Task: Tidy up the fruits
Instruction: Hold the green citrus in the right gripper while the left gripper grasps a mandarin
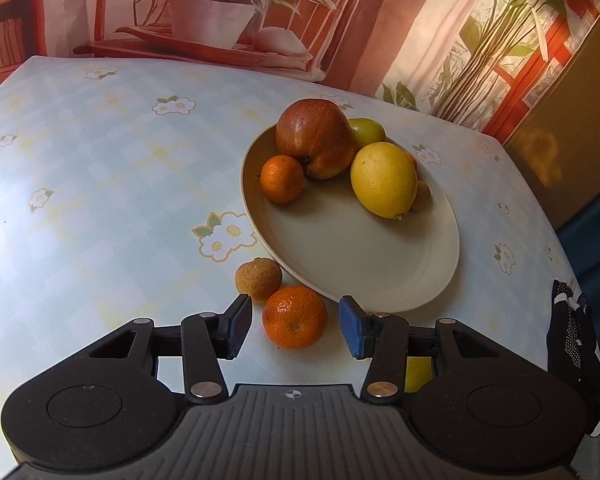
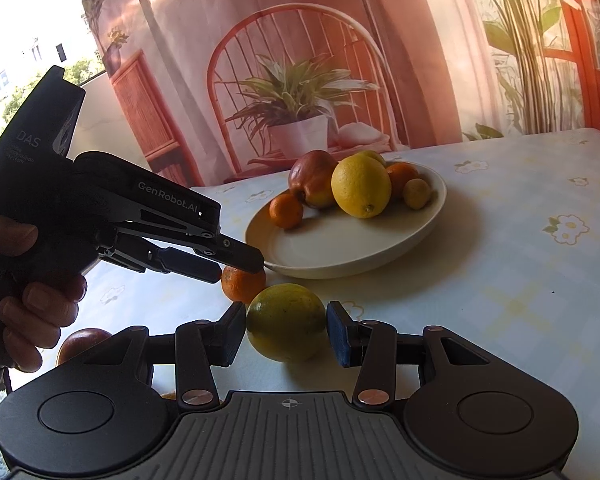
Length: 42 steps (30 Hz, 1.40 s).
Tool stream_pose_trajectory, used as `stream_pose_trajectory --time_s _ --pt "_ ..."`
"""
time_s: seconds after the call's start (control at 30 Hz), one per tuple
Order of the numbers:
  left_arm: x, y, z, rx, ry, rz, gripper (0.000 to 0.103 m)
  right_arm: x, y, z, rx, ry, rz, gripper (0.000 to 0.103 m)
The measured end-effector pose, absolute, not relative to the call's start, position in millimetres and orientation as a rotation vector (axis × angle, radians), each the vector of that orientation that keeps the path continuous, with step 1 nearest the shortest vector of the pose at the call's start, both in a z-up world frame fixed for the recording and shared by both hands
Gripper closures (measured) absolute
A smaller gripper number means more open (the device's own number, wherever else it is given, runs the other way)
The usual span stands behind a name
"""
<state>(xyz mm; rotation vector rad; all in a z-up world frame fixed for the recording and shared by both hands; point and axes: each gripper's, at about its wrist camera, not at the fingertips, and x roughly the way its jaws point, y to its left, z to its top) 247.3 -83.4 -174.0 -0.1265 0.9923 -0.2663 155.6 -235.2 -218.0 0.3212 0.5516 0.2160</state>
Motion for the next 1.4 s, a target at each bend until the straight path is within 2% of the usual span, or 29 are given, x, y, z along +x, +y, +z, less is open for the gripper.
stream_pose_trajectory --time_s 0.2,0.3,0.7,1.4 --pt "250.9 -84.9 -181.4 -0.120 1.014 -0.256 0.054 155.9 -234.9 -218.4 0.322 0.553 0.217 0.062" --pt "250.7 -83.9 -182.6 -0.127 1.013 -0.277 0.064 156.2 -234.5 -219.2 0.324 0.554 0.218 0.062" --pt "234.7 -68.4 -176.8 -0.053 1.051 -0.297 0.064 156.7 -235.5 -218.6 0.324 0.555 0.219 0.062" --pt "230.7 -55.2 -183.6 -0.095 1.061 -0.289 0.064 159.4 -235.3 -220.1 0.333 0.576 0.231 0.060"
